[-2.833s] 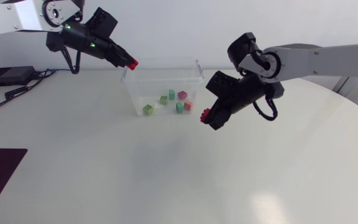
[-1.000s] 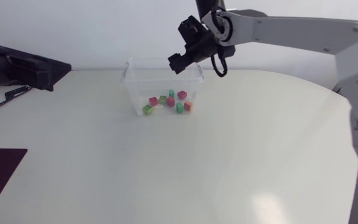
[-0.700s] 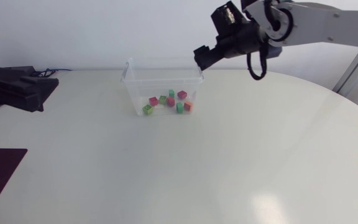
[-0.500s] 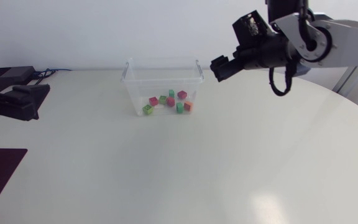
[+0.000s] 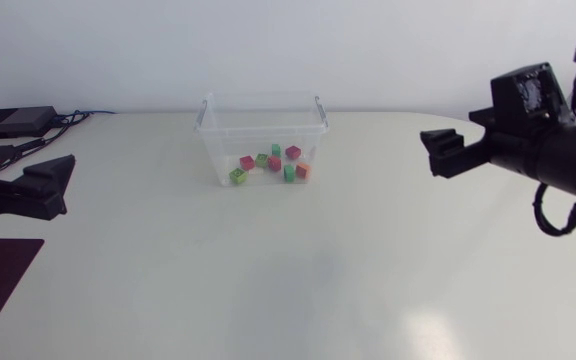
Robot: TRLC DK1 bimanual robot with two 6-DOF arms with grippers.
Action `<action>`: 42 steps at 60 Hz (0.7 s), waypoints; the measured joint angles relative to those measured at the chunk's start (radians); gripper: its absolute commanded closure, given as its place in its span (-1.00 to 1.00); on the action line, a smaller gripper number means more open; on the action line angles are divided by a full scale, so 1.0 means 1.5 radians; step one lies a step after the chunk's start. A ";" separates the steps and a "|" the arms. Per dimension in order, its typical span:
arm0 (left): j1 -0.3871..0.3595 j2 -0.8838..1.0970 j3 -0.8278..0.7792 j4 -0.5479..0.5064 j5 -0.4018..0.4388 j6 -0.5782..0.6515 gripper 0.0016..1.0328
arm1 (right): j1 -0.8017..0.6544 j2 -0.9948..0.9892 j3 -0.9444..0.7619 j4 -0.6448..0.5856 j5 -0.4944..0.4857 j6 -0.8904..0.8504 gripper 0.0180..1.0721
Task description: Place the duplo bricks in the container
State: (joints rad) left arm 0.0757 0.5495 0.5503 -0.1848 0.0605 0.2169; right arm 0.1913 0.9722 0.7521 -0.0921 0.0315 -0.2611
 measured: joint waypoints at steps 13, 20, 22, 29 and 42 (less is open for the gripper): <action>0.000 -0.022 -0.062 0.049 -0.014 0.003 -0.94 | -0.058 -0.141 -0.108 -0.001 0.000 0.000 -0.92; 0.000 -0.035 -0.092 0.086 -0.017 0.008 -0.94 | -0.079 -0.219 -0.154 -0.008 -0.001 -0.001 -0.92; 0.000 -0.040 -0.100 0.098 -0.017 0.010 -0.94 | -0.082 -0.238 -0.165 -0.009 -0.001 -0.003 -0.92; -0.005 -0.060 -0.130 0.119 -0.017 0.010 -0.94 | -0.095 -0.307 -0.207 -0.012 -0.003 -0.003 -0.92; -0.015 -0.130 -0.185 0.120 -0.024 -0.007 -0.93 | -0.102 -0.394 -0.275 -0.007 -0.005 0.020 -0.92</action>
State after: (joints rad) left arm 0.0536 0.3546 0.2726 -0.0051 0.0238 0.2070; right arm 0.0376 0.3809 0.3401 -0.1024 0.0235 -0.2317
